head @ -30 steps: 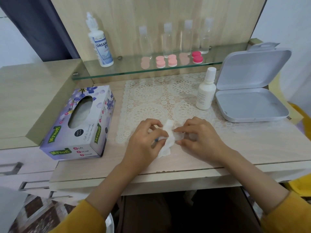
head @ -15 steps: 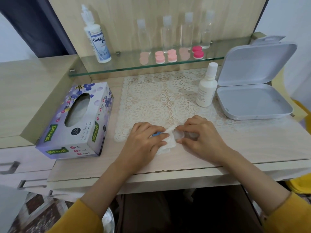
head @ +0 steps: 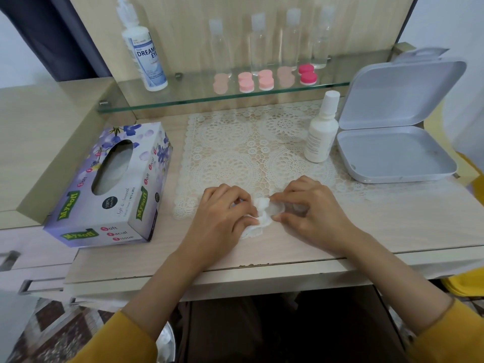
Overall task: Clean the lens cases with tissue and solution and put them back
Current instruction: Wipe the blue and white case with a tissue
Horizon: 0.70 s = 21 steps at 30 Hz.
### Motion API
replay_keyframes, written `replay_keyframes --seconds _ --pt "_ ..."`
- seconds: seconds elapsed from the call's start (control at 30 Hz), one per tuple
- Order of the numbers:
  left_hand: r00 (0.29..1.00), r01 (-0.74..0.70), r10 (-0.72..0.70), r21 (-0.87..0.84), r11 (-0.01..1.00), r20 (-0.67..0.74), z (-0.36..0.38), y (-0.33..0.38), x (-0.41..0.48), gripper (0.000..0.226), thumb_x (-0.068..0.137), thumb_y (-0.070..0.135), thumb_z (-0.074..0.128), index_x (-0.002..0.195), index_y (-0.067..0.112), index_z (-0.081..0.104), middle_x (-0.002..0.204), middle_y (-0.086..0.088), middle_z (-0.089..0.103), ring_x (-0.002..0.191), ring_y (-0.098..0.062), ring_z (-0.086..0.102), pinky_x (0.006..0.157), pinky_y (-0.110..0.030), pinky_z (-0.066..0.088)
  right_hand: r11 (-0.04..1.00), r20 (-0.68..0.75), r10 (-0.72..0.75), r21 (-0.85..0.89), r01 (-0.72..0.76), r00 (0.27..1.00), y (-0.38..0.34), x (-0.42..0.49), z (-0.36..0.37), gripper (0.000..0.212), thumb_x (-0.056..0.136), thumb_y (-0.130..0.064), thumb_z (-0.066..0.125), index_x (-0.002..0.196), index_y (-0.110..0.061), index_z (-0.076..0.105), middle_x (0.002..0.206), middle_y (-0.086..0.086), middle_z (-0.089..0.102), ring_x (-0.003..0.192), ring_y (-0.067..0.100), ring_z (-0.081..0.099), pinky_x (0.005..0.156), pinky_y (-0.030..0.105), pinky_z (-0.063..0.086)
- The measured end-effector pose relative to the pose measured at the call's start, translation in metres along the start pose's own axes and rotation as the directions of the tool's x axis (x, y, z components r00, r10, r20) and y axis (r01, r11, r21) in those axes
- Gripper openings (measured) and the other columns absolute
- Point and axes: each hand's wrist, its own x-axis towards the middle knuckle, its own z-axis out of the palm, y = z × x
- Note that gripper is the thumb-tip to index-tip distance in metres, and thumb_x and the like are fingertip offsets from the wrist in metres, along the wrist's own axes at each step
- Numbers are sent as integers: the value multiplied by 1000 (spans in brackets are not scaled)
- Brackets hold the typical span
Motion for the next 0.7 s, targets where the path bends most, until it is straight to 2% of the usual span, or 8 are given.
replay_keyframes --seconds 0.17,0.4,0.57,0.7 --pt "999 -27 25 37 999 42 -1 -2 -2 18 82 27 57 86 19 72 91 1 64 83 -12 47 80 -27 29 1000 -16 -9 10 9 1000 1 0 0 26 63 -21 71 87 -12 74 69 2 63 68 24 54 65 34 43" --pt "1000 20 -20 -35 999 22 -3 1 -1 18 82 27 57 75 18 71 85 4 64 80 -10 48 79 -26 31 1000 -18 -18 4 18 1000 1 0 0 28 62 -22 71 88 -13 74 70 1 64 69 23 55 65 31 43" --pt "999 -17 16 14 1000 45 -2 -1 -2 18 82 27 57 84 19 73 89 1 63 82 -11 46 78 -26 29 1000 -21 -17 7 17 1000 1 0 -1 26 62 -22 72 85 -12 74 70 1 64 68 23 56 65 33 44" --pt "999 15 -13 -68 998 38 -2 -2 -1 17 81 28 58 80 21 74 91 7 59 83 -12 46 76 -25 32 1000 -18 -28 -6 28 999 1 0 -1 25 62 -21 71 85 -11 74 68 2 64 67 24 55 63 28 42"
